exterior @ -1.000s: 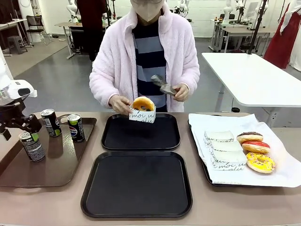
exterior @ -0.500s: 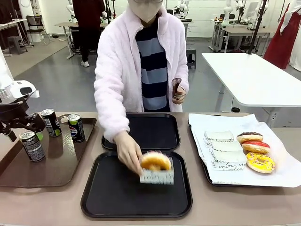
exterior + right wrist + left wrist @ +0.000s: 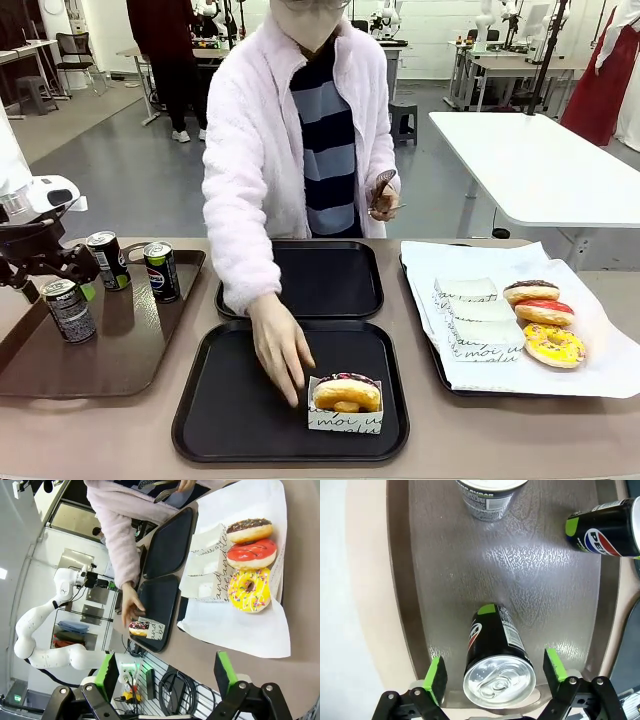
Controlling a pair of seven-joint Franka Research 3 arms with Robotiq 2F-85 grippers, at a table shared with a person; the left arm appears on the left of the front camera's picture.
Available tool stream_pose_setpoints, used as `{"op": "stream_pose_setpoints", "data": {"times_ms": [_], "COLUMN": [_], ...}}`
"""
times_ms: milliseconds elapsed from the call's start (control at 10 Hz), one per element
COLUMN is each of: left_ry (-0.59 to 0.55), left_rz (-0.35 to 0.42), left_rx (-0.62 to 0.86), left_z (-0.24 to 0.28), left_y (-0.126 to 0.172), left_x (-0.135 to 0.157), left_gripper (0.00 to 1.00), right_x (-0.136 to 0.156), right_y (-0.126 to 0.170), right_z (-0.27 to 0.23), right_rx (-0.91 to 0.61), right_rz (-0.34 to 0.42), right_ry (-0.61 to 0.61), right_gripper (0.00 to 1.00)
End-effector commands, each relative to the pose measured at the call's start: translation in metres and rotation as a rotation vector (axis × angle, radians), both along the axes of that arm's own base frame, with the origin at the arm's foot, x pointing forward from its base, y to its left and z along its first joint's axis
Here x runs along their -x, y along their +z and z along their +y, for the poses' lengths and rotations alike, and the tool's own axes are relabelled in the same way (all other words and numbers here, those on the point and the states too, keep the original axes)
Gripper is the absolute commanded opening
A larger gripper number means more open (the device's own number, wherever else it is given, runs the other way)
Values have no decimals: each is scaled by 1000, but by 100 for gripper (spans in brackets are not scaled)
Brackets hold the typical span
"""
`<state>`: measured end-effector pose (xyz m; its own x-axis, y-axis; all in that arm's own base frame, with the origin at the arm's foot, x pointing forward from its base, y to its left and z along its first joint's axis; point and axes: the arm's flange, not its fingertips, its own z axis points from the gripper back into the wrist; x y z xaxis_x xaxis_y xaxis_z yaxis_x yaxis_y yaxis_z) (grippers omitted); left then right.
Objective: Set up donuts and drinks on trays.
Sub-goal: Pick up one Pepsi coke and place it on the Flat Tray.
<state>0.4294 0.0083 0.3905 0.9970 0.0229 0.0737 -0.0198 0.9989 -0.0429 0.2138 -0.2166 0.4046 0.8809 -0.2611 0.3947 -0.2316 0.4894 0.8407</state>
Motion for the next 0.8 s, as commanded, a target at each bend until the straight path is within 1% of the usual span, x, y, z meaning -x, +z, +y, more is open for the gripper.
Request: {"op": "stream_pose_setpoints", "data": {"times_ms": [0, 100, 200, 300, 400, 600, 700], "left_ry": [-33, -41, -43, -45, -44, -32, -35], "left_rz": [-35, -37, -44, -41, -32, -8, 2], "left_rx": [44, 40, 39, 36, 31, 17, 21], "left_z": [1, 1, 2, 2, 2, 2, 0], "left_y": [2, 2, 3, 4, 4, 5, 13], "left_x": [-5, -5, -4, -5, -5, -4, 1], "left_gripper": [44, 43, 0, 38, 0, 0, 2], "right_x": [1, 1, 1, 1, 1, 1, 1], "right_y": [-1, -1, -1, -1, -1, -1, -1], "right_z": [2, 2, 2, 2, 2, 2, 2], "right_rx": [-8, -8, -8, -8, -8, -8, -8], "right_rz": [-13, -13, -13, -13, -13, -13, -13], "right_ry": [1, 1, 1, 1, 1, 1, 1], "right_gripper": [100, 100, 100, 100, 100, 100, 100]}}
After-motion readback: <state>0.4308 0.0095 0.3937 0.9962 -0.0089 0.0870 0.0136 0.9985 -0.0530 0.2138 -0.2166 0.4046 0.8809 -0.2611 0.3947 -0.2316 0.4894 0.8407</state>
